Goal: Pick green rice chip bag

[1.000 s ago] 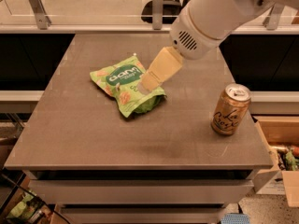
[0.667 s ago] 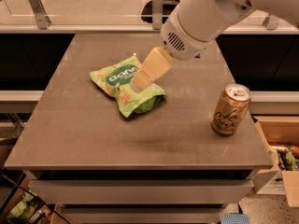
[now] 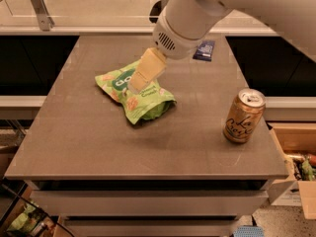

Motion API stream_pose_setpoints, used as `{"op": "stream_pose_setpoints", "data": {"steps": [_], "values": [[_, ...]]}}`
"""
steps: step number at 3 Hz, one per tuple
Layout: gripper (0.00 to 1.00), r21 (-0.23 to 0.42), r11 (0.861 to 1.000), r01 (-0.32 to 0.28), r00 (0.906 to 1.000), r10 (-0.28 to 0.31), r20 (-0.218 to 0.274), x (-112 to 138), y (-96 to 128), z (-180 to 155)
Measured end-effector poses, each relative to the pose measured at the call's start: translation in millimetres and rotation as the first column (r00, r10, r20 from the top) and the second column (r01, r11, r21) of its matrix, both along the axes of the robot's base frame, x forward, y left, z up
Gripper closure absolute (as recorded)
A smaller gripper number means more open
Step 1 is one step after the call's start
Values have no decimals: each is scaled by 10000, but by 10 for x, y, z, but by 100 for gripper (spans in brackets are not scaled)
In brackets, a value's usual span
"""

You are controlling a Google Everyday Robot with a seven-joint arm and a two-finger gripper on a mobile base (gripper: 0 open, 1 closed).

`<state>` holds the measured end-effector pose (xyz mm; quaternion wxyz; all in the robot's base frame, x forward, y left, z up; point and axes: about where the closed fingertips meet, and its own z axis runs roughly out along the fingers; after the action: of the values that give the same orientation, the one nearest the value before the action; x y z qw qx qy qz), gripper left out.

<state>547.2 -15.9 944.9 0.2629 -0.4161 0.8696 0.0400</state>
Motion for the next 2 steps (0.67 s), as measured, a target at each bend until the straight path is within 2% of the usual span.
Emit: {"op": "stream_pose_setpoints", "data": {"steps": [2], "values": [[0, -225, 9997, -30, 9949, 7, -1009, 138, 206, -420]]}}
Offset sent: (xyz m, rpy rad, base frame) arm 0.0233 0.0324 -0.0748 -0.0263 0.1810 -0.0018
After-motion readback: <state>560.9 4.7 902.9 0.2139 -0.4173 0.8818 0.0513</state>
